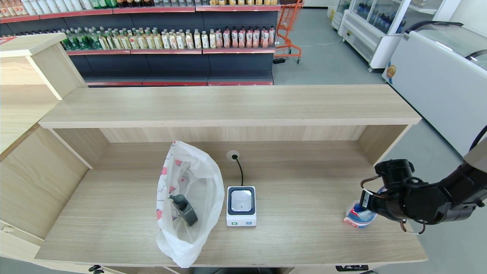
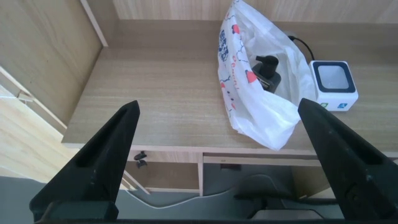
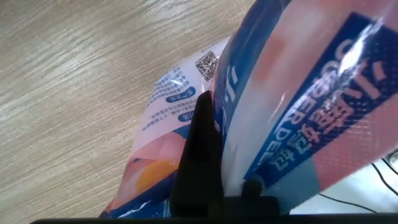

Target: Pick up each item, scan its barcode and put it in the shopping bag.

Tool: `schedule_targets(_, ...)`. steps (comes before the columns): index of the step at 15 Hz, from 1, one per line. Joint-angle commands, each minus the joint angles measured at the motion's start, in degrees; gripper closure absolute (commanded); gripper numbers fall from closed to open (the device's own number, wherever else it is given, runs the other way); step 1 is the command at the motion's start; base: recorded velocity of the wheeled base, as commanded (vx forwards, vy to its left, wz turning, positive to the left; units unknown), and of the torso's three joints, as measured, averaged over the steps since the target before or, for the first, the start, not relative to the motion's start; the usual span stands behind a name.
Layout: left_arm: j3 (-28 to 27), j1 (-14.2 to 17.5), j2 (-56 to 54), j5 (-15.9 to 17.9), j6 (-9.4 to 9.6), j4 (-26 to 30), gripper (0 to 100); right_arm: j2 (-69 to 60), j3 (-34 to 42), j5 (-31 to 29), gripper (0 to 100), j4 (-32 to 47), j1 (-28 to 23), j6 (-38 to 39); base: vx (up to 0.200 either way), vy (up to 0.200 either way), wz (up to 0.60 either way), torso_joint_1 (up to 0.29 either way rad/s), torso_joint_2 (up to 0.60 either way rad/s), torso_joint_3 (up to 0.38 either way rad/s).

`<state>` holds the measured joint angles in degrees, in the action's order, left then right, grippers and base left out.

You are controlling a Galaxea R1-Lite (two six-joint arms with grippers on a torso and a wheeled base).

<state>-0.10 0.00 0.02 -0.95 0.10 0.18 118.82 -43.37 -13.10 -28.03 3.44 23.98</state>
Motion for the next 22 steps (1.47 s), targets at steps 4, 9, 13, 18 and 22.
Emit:
schedule_targets(4,0.0,0.0,0.0,0.0,-0.01,0.0,0,-10.4,-1.4,7.2,100,1.1,0.7,-2.9,0.000,0.000,0.00,0.000,0.00,0.000)
schedule_targets(9,0.0,0.0,0.0,0.0,-0.01,0.0,0,-34.0,-4.6,36.0,100,14.9,1.0,-8.7,0.000,0.000,0.00,0.000,0.00,0.000)
schedule_targets(13,0.0,0.0,0.0,0.0,-0.01,0.0,0,-46.3,-4.4,62.5,100,14.8,4.2,-9.4,0.000,0.000,0.00,0.000,0.00,0.000)
schedule_targets(18,0.0,0.0,0.0,0.0,-0.01,0.0,0,-48.8,0.2,67.1,100,15.0,8.7,-15.8,0.000,0.000,0.00,0.000,0.00,0.000)
schedule_targets(22,0.0,0.0,0.0,0.0,-0.01,0.0,0,-52.6,3.7,68.5,100,15.9,17.0,-17.0,0.000,0.000,0.00,0.000,0.00,0.000)
